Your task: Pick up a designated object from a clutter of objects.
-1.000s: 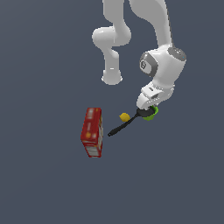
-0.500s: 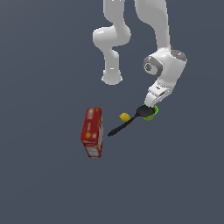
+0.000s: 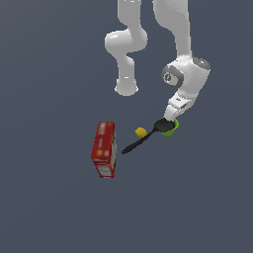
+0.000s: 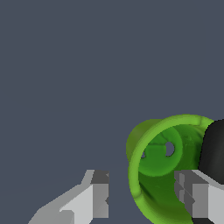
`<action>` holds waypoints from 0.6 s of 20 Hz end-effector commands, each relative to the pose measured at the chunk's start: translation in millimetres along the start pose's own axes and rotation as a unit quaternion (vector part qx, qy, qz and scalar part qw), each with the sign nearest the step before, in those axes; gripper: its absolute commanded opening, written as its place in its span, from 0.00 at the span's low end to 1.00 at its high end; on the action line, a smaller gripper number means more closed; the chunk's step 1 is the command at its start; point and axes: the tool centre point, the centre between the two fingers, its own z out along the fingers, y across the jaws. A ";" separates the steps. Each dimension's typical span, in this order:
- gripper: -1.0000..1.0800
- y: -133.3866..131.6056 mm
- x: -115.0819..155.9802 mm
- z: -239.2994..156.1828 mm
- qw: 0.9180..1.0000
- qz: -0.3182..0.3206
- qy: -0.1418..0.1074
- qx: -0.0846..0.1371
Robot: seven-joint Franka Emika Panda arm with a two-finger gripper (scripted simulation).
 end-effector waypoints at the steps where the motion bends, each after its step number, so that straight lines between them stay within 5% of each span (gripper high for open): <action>1: 0.62 -0.5 -0.5 6.2 1.000 0.000 0.000 0.000; 10: 0.62 -1.5 -0.6 26.7 1.000 -0.002 0.000 0.000; 11: 0.00 -1.5 -0.6 26.7 1.000 -0.002 0.000 0.000; 12: 0.00 -1.5 -0.6 26.7 1.000 -0.002 0.000 0.000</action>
